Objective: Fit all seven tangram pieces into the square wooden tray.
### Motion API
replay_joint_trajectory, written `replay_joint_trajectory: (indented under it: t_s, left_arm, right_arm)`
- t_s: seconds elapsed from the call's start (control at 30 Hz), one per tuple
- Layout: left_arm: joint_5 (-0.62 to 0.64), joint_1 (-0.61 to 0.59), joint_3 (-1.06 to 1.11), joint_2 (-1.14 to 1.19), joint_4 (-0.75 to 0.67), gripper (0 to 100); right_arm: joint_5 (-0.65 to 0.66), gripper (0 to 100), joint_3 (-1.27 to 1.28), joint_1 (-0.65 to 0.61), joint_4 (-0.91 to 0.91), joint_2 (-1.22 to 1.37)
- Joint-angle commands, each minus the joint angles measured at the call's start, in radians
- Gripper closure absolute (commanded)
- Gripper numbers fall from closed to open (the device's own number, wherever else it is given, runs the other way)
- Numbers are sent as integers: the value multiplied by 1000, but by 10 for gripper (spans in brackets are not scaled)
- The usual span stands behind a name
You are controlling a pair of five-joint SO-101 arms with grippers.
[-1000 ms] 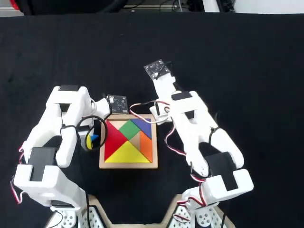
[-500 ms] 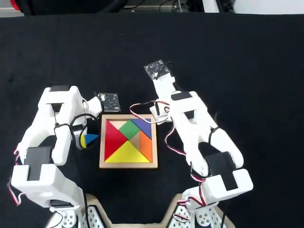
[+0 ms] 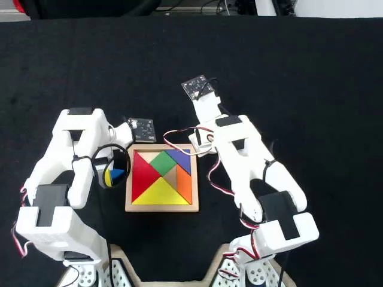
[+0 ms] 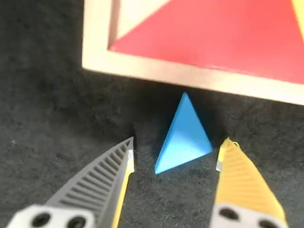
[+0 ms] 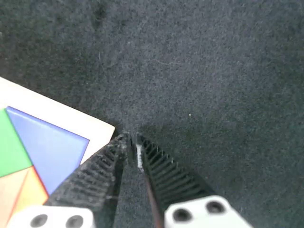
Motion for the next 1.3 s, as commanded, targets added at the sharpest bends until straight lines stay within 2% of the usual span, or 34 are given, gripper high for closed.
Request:
replay_joint_trajectory:
  t_s: [0.0, 0.43, 0.7, 0.97, 1.03, 1.27]
  left_arm:
    - [-318, 15, -39, 46, -8, 722]
    - [-310, 8, -160, 138, 89, 723]
    - [-311, 8, -160, 138, 89, 876]
    - [-305, 21, -159, 130, 92, 872]
    - [-270, 35, -168, 129, 98, 873]
    - [-196, 74, -320, 2, 299, 873]
  right_arm:
    - [8, 985, -50, 17, -6, -1]
    - [8, 985, -48, 17, -6, 1]
    - [8, 985, -48, 17, -6, 1]
    - [8, 985, -48, 15, -6, 1]
    - [8, 985, -48, 15, -6, -1]
    - [8, 985, -48, 17, -6, -5]
